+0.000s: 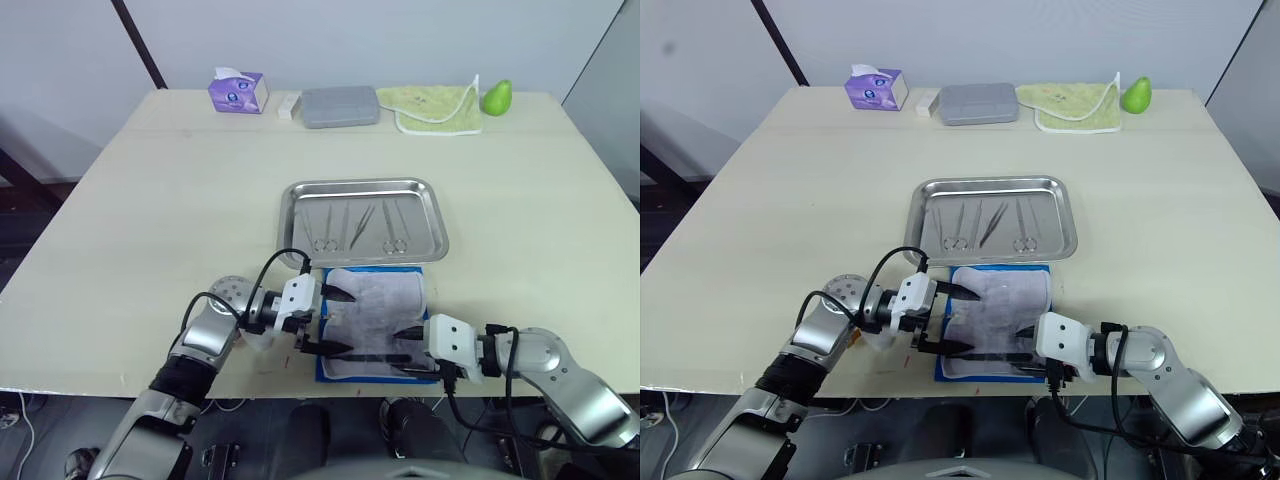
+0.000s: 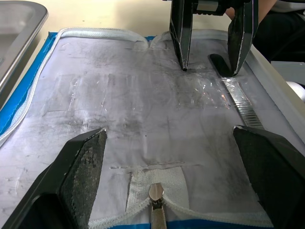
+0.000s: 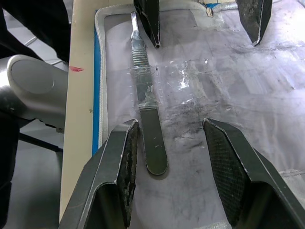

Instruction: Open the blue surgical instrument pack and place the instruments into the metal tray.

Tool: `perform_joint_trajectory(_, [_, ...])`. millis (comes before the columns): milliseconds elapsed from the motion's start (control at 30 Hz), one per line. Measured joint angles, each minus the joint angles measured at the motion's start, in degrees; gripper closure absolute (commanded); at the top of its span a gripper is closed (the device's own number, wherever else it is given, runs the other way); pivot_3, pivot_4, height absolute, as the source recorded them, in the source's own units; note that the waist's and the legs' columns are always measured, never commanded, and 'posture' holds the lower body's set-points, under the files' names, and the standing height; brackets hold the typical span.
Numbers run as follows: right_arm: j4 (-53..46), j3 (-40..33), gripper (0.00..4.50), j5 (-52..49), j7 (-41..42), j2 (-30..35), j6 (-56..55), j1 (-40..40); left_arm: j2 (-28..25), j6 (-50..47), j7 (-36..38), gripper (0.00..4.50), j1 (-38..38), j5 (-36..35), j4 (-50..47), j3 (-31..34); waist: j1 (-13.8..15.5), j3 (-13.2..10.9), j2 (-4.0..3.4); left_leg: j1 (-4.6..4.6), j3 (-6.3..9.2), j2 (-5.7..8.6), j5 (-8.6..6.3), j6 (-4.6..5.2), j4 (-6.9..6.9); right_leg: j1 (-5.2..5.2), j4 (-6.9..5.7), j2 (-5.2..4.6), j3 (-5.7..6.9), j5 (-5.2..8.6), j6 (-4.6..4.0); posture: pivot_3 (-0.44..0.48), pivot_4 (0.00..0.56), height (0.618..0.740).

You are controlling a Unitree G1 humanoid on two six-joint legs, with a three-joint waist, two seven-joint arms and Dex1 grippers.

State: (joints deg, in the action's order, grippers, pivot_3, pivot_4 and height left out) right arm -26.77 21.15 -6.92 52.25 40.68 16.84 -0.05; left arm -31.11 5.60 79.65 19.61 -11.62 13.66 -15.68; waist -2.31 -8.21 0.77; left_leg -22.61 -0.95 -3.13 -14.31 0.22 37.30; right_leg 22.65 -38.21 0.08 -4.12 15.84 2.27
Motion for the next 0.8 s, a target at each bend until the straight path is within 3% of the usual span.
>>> perform_joint_trajectory(467, [-1.12, 1.96, 2.24, 2.48, -0.25, 1.55, 0.98, 0.2, 0.48, -0.26, 0.02, 0.0, 0.87, 0.15, 1.38, -0.43, 0.18, 0.55, 0.19, 0.1, -0.04, 0.02, 0.0, 0.0, 0.06, -0.02, -0.19, -0.01, -0.06, 0.01, -0.01, 0.0, 0.15, 0.74])
perform_joint_trajectory(567, [-1.67, 2.7, 3.04, 2.43, 0.17, 1.58, 3.14, -0.4, 0.47, -0.32, 0.02, 0.0, 0.87, 0.22, 1.57, -0.45, 0.18, 0.78, 0.32, 0.12, -0.04, 0.01, 0.0, 0.0, 0.06, -0.02, -0.19, -0.01, -0.06, 0.02, -0.02, 0.0, 0.15, 0.74])
perform_joint_trajectory(667, [-1.95, 3.34, 4.44, 1.92, 0.68, 1.28, 4.67, -0.5, 0.47, -0.33, 0.02, 0.0, 0.87, 0.26, 1.77, -0.45, 0.12, 1.12, 0.5, 0.21, -0.03, -0.01, 0.0, 0.0, 0.04, -0.09, -0.19, 0.01, -0.05, 0.03, -0.05, 0.0, 0.15, 0.74])
perform_joint_trajectory(800, [-1.39, 4.31, 4.44, 1.83, 0.86, 1.04, 5.92, -1.72, 0.39, -0.35, -0.06, 0.0, 0.46, 0.33, 2.02, -0.48, 0.02, 1.18, 0.6, 0.89, -0.08, -0.06, -0.01, 0.0, -0.15, -0.75, -0.05, 0.0, -0.06, 0.18, -0.28, 0.0, 0.15, 0.74])
